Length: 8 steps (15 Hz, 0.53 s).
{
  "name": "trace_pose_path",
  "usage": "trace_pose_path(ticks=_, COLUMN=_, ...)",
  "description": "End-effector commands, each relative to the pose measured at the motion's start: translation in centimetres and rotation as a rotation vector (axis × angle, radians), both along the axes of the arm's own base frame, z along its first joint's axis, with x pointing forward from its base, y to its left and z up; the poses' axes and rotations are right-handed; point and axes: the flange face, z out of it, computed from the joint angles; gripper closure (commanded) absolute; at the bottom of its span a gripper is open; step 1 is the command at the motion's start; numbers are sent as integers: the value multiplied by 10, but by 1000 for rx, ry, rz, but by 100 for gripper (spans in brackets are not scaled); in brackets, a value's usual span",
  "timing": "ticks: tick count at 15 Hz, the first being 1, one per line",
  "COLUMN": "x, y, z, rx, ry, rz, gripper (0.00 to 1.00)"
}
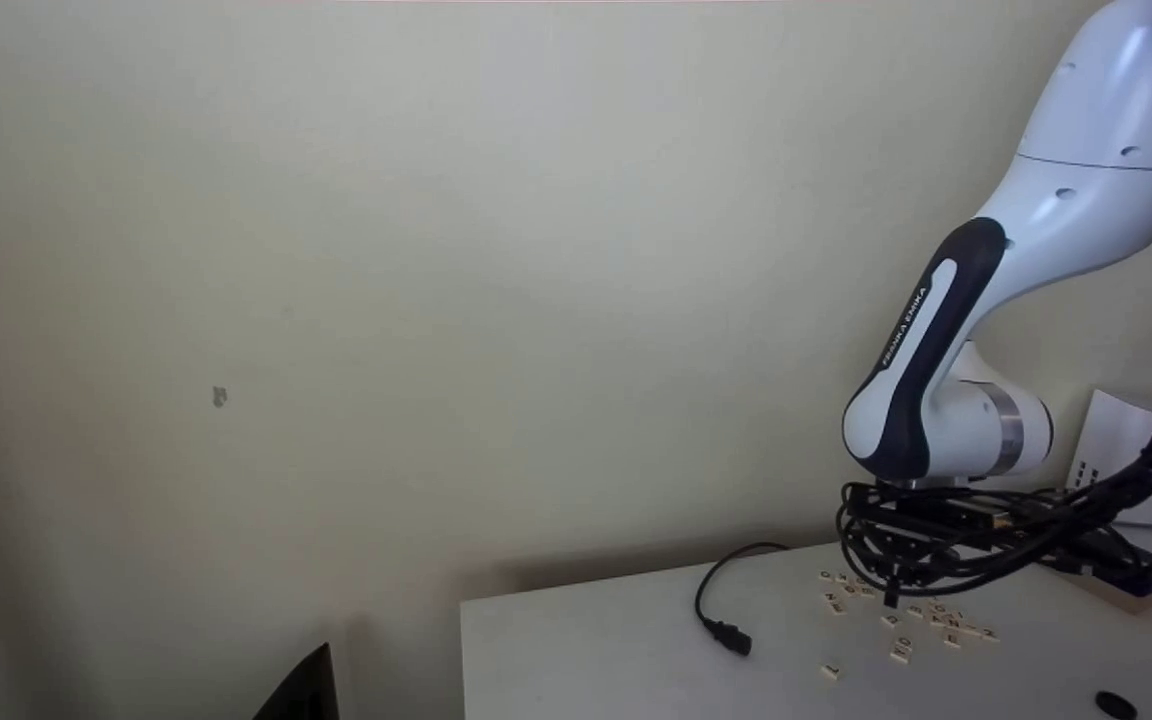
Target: Arrange some of the tiles neatly to the left
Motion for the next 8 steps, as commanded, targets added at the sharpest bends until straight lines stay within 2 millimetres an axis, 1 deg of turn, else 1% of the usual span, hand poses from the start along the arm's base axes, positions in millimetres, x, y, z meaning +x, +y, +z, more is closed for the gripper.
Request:
trace_pose_path(ticks=1, x=-4, y=4, z=-6, rx=-22, ry=-17, rz=91, gripper=100)
trace_pose_path(ticks=8, x=-8, y=8, z=-15, rx=-16, ry=-19, rz=152, gripper=100)
